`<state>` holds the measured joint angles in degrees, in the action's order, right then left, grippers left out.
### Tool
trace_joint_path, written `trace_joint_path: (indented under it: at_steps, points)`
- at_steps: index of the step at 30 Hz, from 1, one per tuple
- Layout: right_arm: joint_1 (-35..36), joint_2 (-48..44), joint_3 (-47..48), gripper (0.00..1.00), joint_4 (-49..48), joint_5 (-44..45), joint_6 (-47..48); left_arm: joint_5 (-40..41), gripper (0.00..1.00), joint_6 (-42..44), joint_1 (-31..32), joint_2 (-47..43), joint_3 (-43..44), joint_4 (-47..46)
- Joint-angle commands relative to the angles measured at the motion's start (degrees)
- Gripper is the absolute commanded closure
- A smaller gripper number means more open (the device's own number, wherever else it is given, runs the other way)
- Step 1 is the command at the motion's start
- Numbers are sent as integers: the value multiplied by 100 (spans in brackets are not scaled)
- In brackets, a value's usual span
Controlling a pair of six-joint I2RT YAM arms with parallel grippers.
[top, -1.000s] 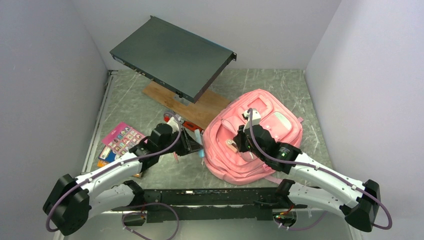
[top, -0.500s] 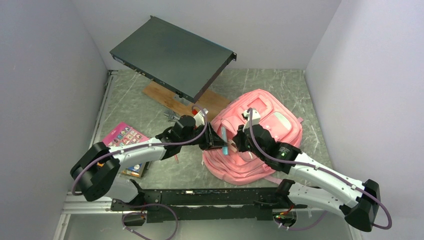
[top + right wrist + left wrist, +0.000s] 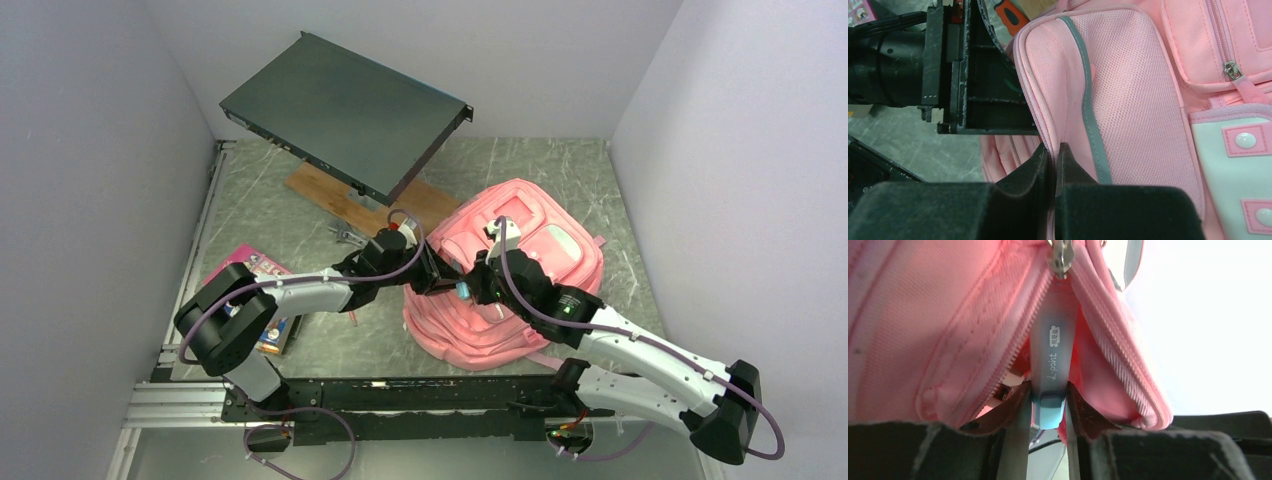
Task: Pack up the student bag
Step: Place the stationery in the student bag.
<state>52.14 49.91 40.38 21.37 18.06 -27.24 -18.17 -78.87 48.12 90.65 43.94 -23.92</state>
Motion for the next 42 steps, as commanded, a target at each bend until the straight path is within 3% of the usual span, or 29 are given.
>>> trace_joint_path:
  at_steps: [1, 6, 9, 14, 17, 22, 37, 42]
  points:
    - [24, -314, 18, 100, -804, -256, -188, 892, 100, -514, 98, 90, -17, -1061]
    - [24, -444, -3, 100, -718, -160, -202, 1140, 100, -563, 209, 306, 436, -681]
    - [24, -519, 8, 100, -677, -120, -156, 1155, 94, -586, 279, 373, 571, -507]
    - [24, -524, -27, 100, -647, -133, -176, 1265, 75, -626, 337, 315, 510, -396]
    - [24, -571, -43, 100, -637, -90, -169, 1257, 52, -536, 372, 260, 530, -272]
    - [24, -640, -20, 100, -608, -15, -124, 1277, 35, -472, 416, 105, 403, -327]
    - [24, -559, 25, 100, -570, -52, -131, 975, 27, 751, 421, -1077, -182, -4]
    - [24, -487, 27, 100, -572, -64, -152, 1114, 13, 1790, 414, -2119, -709, 796]
